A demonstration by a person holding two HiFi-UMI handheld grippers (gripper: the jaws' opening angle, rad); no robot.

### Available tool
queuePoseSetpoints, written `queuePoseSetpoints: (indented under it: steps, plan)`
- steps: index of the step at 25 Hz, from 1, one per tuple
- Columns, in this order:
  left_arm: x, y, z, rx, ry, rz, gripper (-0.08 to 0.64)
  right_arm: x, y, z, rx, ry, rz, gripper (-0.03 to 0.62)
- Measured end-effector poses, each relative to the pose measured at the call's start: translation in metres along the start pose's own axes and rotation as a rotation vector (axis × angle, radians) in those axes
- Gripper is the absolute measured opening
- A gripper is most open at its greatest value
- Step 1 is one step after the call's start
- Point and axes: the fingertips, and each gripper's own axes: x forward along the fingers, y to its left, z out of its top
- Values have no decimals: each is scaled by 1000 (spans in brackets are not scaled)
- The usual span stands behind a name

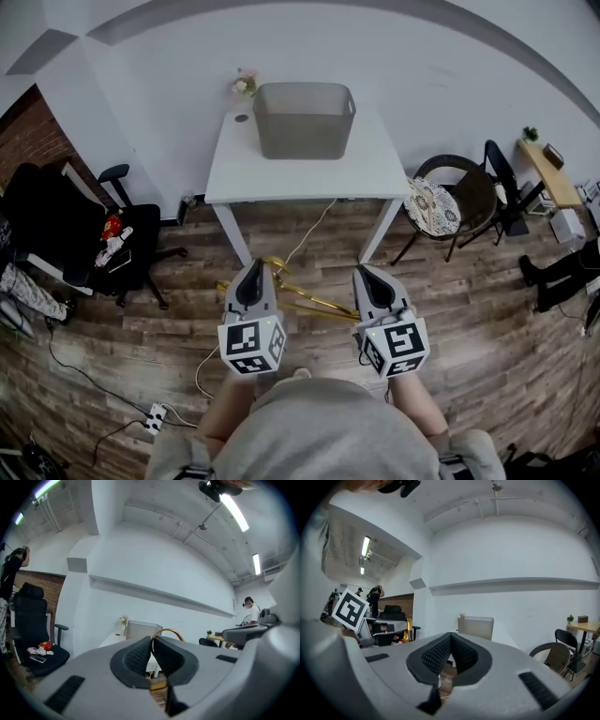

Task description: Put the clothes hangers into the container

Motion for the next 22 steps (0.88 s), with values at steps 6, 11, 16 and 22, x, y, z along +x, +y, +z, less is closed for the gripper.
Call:
queuePoseSetpoints:
  steps: [6, 11, 16, 22]
  plan:
    - [28, 15, -1, -9, 2, -10, 20, 29, -6, 1, -5, 4, -12, -2]
    - [54, 27, -2, -9, 4, 2, 20, 50, -9, 4, -4, 7, 0, -2]
    - [74, 29, 1, 10, 2, -14, 20, 68, -7, 5, 5, 1, 16, -2]
    - [106, 30, 6, 15, -14, -9, 20, 92, -18, 3, 9, -2, 34, -2]
